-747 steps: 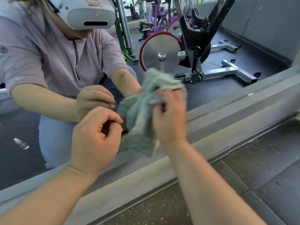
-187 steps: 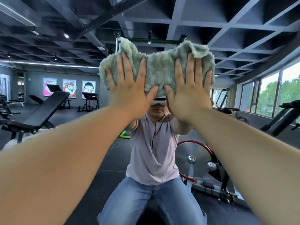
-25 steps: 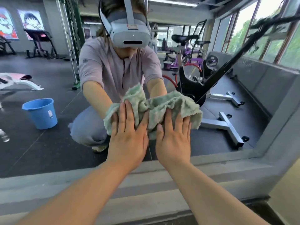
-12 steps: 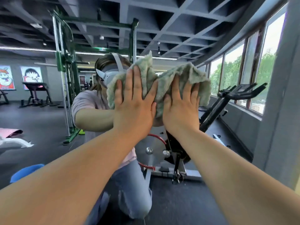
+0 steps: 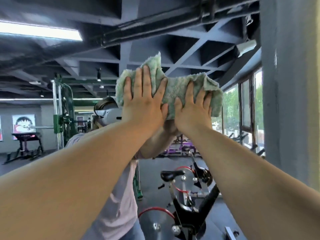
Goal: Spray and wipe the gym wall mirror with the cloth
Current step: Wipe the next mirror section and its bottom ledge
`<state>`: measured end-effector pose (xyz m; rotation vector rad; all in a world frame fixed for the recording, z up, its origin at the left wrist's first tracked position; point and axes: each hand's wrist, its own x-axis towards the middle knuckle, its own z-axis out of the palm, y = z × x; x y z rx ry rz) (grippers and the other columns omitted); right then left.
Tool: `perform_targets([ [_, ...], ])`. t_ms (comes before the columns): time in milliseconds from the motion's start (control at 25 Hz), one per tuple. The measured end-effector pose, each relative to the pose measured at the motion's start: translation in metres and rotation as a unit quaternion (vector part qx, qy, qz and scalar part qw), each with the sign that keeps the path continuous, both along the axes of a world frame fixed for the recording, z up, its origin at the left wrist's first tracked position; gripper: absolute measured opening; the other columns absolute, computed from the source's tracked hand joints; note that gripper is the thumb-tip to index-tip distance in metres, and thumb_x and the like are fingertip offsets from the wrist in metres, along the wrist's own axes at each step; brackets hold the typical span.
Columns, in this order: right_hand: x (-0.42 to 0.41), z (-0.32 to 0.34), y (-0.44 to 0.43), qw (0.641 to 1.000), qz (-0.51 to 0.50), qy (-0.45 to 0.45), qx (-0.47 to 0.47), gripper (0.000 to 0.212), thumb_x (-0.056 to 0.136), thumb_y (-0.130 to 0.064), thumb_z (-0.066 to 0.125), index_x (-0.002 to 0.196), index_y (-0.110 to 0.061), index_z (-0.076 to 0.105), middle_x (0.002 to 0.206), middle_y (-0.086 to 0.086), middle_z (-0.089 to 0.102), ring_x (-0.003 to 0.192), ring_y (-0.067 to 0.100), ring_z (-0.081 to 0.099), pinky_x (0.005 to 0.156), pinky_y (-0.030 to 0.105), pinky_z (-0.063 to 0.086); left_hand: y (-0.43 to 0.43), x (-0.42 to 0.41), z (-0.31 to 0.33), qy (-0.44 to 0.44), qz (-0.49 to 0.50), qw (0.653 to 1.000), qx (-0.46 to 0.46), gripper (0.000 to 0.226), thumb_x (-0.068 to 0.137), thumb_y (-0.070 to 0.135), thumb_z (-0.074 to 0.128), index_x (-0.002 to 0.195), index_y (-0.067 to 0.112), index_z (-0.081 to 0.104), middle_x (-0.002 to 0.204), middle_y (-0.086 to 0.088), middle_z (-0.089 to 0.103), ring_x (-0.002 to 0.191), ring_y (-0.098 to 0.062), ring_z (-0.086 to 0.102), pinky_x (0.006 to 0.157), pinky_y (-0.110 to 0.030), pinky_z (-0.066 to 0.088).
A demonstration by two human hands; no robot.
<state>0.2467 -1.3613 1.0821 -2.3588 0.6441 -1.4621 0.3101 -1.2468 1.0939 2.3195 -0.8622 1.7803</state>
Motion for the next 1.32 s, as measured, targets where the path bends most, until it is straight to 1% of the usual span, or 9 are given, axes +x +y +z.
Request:
perform_targets([
  [240,-0.009,0.101,-0.05,0.994,-0.052,0.012,-0.094,0.063,0.1,-0.054,0.014,0.152,-0.032,-0.014,0.162,0.002,-0.016,0.148,0.024,-0.012,0.12,0.044,-0.002,-0.038,-0.013,0.097,0.001,0.053,0.998,-0.015,0.064,0.098,0.053,0.009,0.15,0.029,-0.019,0.155,-0.019,-0.027,0.144,-0.035,-0.025,0.115,-0.052,-0.013],
  [400,-0.01,0.181,-0.091,0.98,-0.036,-0.02,-0.194,0.063,0.099,-0.055,0.013,0.153,-0.032,-0.01,0.162,0.0,-0.015,0.149,0.024,-0.011,0.12,0.044,-0.002,-0.071,-0.015,0.163,0.007,0.059,0.995,-0.08,0.063,0.098,0.054,0.011,0.151,0.032,-0.015,0.157,-0.015,-0.025,0.145,-0.032,-0.023,0.117,-0.053,-0.009],
  [560,-0.017,0.23,-0.117,0.969,-0.031,-0.036,-0.242,0.067,0.097,-0.062,0.015,0.154,-0.033,-0.006,0.162,0.002,-0.012,0.149,0.023,-0.011,0.12,0.043,-0.001,-0.084,-0.017,0.205,0.009,0.067,0.992,-0.107,0.063,0.099,0.055,0.011,0.151,0.033,-0.016,0.157,-0.013,-0.026,0.145,-0.03,-0.023,0.118,-0.051,-0.01],
  [640,-0.016,0.238,-0.119,0.963,-0.048,-0.027,-0.263,0.069,0.098,-0.06,0.014,0.155,-0.027,-0.006,0.162,0.006,-0.012,0.148,0.022,-0.014,0.12,0.042,-0.003,-0.083,-0.021,0.22,0.028,0.073,0.992,-0.094,0.064,0.099,0.056,0.012,0.151,0.033,-0.016,0.157,-0.012,-0.027,0.145,-0.029,-0.024,0.117,-0.05,-0.011],
  [760,-0.005,0.264,-0.117,0.954,-0.035,-0.076,-0.289,0.069,0.1,-0.052,0.016,0.155,-0.015,-0.003,0.162,0.007,-0.011,0.148,0.02,-0.014,0.121,0.04,-0.005,-0.077,-0.014,0.257,0.008,0.058,0.995,-0.082,0.067,0.098,0.057,0.014,0.152,0.03,-0.014,0.159,-0.008,-0.023,0.146,-0.025,-0.022,0.118,-0.048,-0.01],
  [960,0.008,0.31,-0.096,0.952,-0.03,-0.09,-0.291,0.061,0.1,-0.051,0.016,0.155,-0.03,-0.001,0.163,0.005,-0.003,0.149,0.023,-0.005,0.12,0.043,-0.001,-0.055,-0.008,0.299,-0.009,0.045,0.994,-0.095,0.072,0.097,0.057,0.018,0.154,0.021,-0.008,0.161,-0.007,-0.014,0.148,-0.022,-0.014,0.12,-0.044,-0.006],
  [1080,0.006,0.329,-0.088,0.955,0.004,-0.08,-0.287,0.058,0.099,-0.044,0.019,0.154,-0.036,0.003,0.163,0.002,-0.001,0.149,0.024,-0.002,0.12,0.045,0.001,-0.054,-0.01,0.306,-0.012,0.052,0.993,-0.103,0.073,0.097,0.056,0.018,0.154,0.017,-0.005,0.162,-0.009,-0.012,0.149,-0.024,-0.011,0.12,-0.045,-0.004],
  [1160,0.005,0.339,-0.094,0.954,0.025,-0.085,-0.287,0.058,0.099,-0.042,0.022,0.154,-0.036,0.004,0.163,-0.001,-0.001,0.149,0.022,-0.001,0.12,0.045,0.004,-0.059,-0.013,0.308,-0.008,0.05,0.993,-0.103,0.072,0.098,0.055,0.017,0.154,0.016,-0.006,0.161,-0.01,-0.012,0.149,-0.026,-0.011,0.12,-0.046,-0.004],
  [1320,0.009,0.341,-0.11,0.941,0.022,-0.081,-0.327,0.063,0.097,-0.054,0.018,0.155,-0.032,0.004,0.163,-0.004,-0.001,0.149,0.019,-0.003,0.121,0.043,0.004,-0.064,-0.011,0.315,-0.018,0.067,0.991,-0.11,0.073,0.098,0.056,0.015,0.155,0.016,-0.005,0.162,-0.01,-0.01,0.149,-0.027,-0.009,0.12,-0.044,-0.002],
])
